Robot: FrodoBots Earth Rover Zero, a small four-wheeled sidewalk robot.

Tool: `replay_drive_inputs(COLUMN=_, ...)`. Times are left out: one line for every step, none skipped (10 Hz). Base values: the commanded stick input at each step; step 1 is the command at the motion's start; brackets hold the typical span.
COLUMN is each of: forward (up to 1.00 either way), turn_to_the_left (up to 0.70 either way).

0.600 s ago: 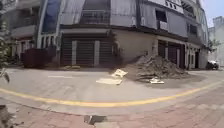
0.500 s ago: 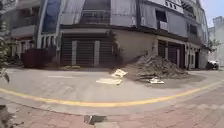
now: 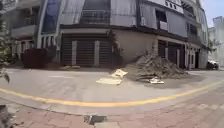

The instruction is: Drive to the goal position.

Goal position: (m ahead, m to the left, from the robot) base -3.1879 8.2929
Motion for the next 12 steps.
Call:
replay_drive_inputs(forward=0.0, turn_to_the_left=0.7)
replay_drive_inputs(forward=0.0, turn_to_the_left=0.0)
replay_drive_inputs(forward=0.0, turn_to_the_left=0.0)
replay_drive_inputs(forward=0.0, turn_to_the_left=0.0)
replay_drive_inputs(forward=0.0, turn_to_the_left=0.0)
replay_drive_inputs(forward=0.0, turn_to_the_left=0.0)
replay_drive_inputs(forward=0.0, turn_to_the_left=0.0)
replay_drive_inputs(forward=0.0, turn_to_the_left=0.0)
replay_drive_inputs(forward=0.0, turn_to_the_left=0.0)
replay_drive_inputs(forward=0.0, turn_to_the_left=0.0)
replay_drive_inputs(forward=0.11, turn_to_the_left=0.0)
replay_drive_inputs(forward=0.67, turn_to_the_left=0.0)
